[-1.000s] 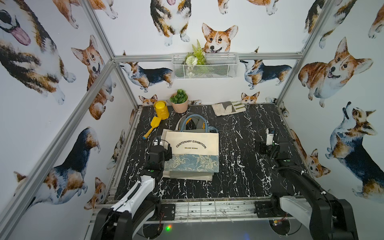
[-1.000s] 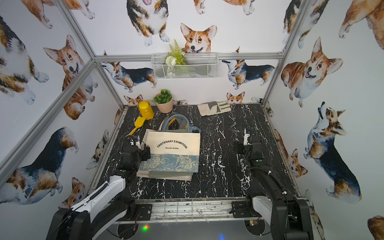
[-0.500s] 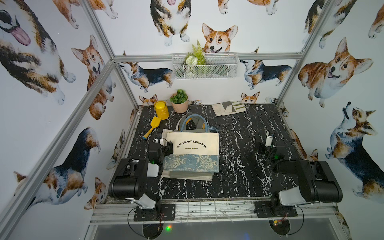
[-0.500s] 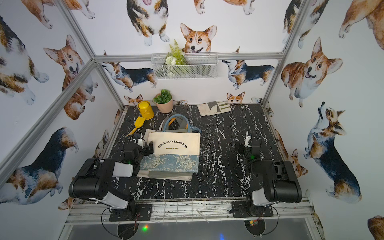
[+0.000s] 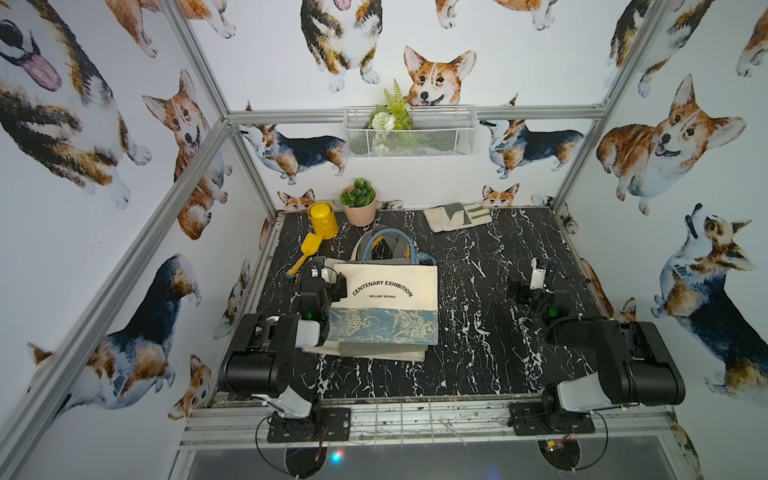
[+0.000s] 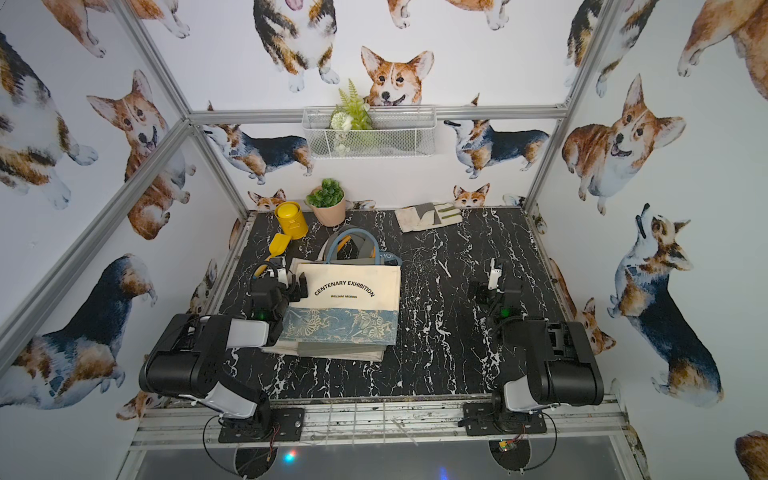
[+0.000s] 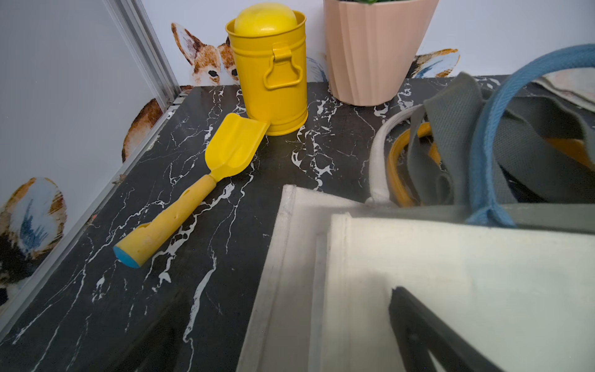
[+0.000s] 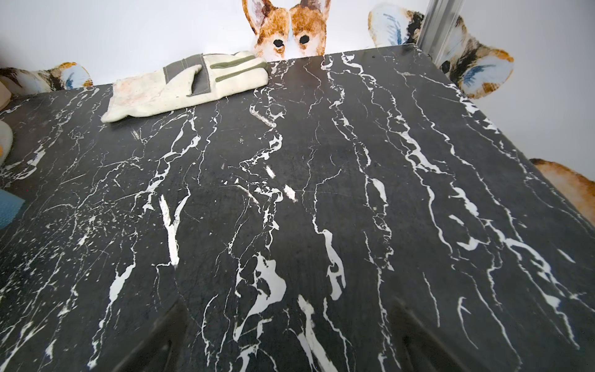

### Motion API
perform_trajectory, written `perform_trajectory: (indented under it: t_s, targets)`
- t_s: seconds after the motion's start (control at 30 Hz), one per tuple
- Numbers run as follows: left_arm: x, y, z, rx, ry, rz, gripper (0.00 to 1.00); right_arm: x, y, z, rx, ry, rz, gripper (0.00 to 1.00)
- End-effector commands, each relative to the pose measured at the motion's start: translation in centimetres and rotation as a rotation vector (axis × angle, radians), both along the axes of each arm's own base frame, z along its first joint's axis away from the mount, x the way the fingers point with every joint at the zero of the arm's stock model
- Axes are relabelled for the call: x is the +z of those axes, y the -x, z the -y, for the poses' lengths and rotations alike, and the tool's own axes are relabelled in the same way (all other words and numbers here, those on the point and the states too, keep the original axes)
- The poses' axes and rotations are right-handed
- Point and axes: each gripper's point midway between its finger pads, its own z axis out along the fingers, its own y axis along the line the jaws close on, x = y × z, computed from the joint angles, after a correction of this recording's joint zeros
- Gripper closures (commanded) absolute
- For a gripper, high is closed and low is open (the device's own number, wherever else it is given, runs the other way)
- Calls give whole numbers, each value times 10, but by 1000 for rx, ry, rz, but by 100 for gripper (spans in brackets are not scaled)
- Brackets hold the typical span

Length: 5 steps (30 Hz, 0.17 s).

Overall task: Put away the canvas bag
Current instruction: Reset both arms

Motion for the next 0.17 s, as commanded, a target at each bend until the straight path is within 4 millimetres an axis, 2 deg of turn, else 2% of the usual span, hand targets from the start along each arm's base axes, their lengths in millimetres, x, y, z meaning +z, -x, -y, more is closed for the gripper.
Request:
perform_trajectory:
  t_s: [0.0, 0.13]
  targets:
    - [3, -3, 1, -13, -6, 6, 0, 9, -5, -2, 16, 10, 36, 0]
    - [6, 1, 1, -14, -7, 27, 0, 9, -5, -1, 12, 9, 40, 0]
